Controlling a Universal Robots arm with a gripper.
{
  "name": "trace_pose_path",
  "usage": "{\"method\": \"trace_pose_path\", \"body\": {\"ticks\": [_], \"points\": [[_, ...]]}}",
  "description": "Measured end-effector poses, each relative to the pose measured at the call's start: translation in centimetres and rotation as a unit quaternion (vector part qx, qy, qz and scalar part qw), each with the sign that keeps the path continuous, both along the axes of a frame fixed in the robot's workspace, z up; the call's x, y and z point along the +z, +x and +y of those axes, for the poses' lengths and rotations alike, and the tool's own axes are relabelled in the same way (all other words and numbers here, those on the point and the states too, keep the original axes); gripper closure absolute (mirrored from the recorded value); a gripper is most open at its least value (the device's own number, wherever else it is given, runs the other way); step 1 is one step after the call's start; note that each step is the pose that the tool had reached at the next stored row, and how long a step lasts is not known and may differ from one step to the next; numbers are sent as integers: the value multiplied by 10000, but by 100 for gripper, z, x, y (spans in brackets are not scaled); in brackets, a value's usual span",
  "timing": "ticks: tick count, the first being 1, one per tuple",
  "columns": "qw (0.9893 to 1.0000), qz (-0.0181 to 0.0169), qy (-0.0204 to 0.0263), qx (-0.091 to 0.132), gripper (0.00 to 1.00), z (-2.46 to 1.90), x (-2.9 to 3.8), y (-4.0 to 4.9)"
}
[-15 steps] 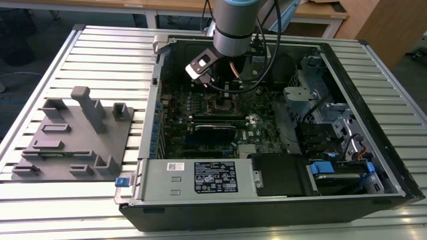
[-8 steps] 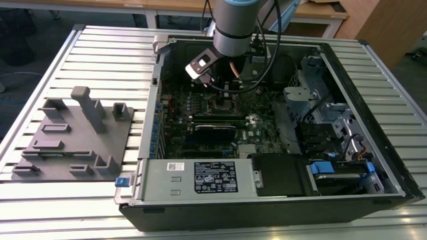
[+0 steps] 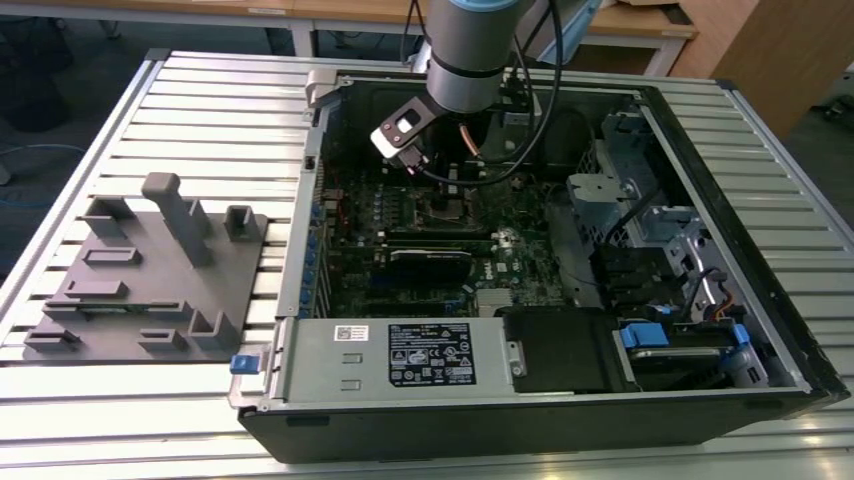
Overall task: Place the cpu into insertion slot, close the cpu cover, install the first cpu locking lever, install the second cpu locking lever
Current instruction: 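Place the cpu into insertion slot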
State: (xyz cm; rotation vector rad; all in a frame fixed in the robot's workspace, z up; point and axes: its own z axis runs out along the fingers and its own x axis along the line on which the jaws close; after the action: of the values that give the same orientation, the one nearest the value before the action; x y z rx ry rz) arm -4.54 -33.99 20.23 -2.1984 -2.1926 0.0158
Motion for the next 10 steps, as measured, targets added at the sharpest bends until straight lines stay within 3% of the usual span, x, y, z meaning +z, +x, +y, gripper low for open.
{"method": "trace_pose_path", "body": {"ticks": [10], "points": [[10000,26,0,0,90,0,0,0]]}}
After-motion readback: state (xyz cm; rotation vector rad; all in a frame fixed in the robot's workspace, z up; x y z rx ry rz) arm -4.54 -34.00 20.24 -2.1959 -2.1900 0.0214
